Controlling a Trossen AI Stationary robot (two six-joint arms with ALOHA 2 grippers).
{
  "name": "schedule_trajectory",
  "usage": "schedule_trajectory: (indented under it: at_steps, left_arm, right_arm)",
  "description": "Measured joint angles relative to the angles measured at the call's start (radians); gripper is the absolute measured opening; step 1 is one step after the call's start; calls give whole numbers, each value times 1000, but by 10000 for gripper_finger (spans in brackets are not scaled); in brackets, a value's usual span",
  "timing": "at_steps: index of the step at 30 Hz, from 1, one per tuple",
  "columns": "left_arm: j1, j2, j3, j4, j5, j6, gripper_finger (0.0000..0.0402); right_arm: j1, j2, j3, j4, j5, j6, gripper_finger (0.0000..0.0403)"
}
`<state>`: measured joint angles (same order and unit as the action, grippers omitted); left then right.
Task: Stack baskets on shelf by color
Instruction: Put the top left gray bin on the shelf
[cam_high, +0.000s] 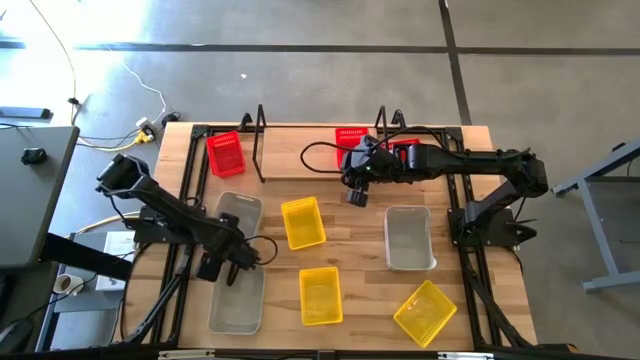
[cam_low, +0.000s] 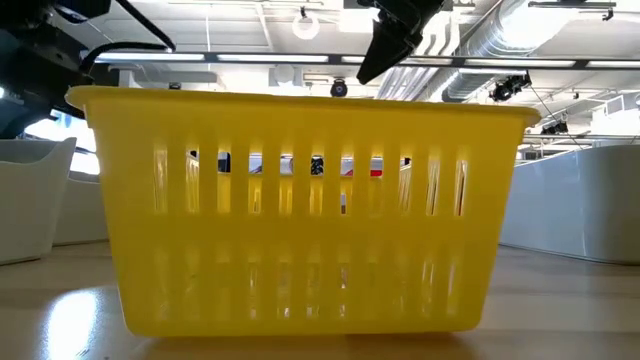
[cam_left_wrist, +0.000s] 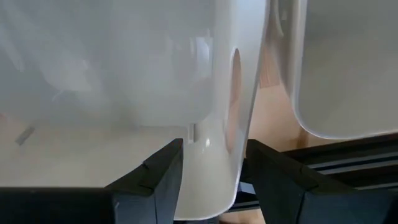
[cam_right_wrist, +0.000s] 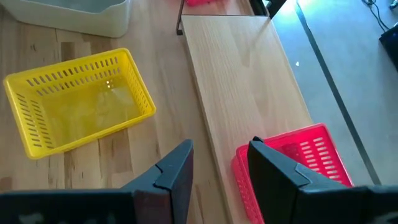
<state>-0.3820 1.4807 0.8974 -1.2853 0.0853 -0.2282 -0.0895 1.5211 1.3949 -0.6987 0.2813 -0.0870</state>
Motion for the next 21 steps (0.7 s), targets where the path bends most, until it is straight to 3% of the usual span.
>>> schedule_trajectory:
  at_steps: [10,21]
  left_arm:
    - [3,28,0,8,12,22,155]
    - [3,28,0,8,24,-5,9]
  right_arm:
    - [0,0,0,0,0,-10,138]
    - [0,0,0,0,0,-24,138]
